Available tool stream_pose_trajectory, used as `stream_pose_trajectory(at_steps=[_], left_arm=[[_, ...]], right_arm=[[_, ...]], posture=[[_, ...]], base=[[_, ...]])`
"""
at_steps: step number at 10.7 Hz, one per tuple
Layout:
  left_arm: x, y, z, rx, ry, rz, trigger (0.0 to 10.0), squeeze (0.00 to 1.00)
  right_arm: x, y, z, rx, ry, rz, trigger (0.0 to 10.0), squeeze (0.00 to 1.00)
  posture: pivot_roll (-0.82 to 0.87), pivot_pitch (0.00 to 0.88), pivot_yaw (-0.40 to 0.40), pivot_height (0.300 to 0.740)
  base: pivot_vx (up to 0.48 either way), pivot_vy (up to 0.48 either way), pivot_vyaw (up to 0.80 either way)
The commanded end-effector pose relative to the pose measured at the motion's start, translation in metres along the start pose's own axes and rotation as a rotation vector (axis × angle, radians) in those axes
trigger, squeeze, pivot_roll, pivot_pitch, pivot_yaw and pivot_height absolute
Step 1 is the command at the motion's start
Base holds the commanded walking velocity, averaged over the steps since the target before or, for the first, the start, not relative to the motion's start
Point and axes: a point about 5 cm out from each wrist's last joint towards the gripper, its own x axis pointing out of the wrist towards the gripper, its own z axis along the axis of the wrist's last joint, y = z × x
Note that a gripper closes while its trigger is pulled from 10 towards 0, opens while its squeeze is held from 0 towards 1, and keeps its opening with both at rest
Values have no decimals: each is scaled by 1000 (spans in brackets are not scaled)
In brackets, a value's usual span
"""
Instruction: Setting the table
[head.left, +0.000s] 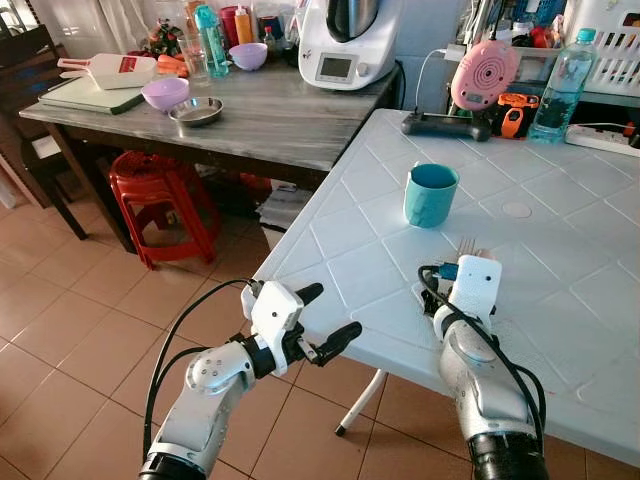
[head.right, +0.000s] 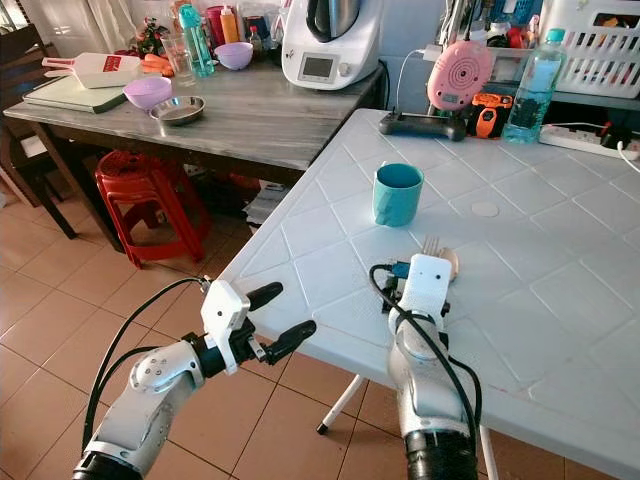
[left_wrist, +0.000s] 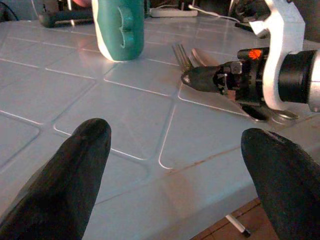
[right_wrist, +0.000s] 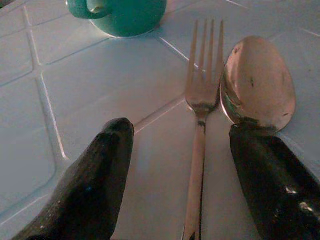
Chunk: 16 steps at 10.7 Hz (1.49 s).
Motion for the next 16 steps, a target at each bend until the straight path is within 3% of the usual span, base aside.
stream_pose_trajectory(at_steps=[1,4,5,6,12,13,16], left_arm=[[0,0,2,21,7,-17,10000,0],[-4,7,10,34,1,-54,10000,0],[-5,8,10,39,9,-62,10000,0],[-5,8,10,45,14,-69,10000,0],[-4,2,9,49,27,-100,10000,0],[-4,1,9,44,27,-112,10000,0],[-4,-2,8,45,32,-128,10000,0]], right_arm=[[3,-2,-7,10,49,-10,10000,0],[17,-13,0,-10,70,-7,10000,0],[19,-14,0,-4,84,6,6039,0],[21,-12,-2,3,97,24,0,0],[21,-3,-19,-5,217,120,0,0],[20,-1,-22,-14,234,142,353,0],[17,2,-28,39,258,150,0,0]], posture=[[2,0,88,740],[11,0,80,740],[12,0,79,740],[11,0,79,740],[14,0,74,740],[13,0,73,740],[8,0,75,740]], base=[[0,0,0],[0,0,0],[0,0,0],[0,0,0],[0,0,0],[0,0,0],[0,0,0]])
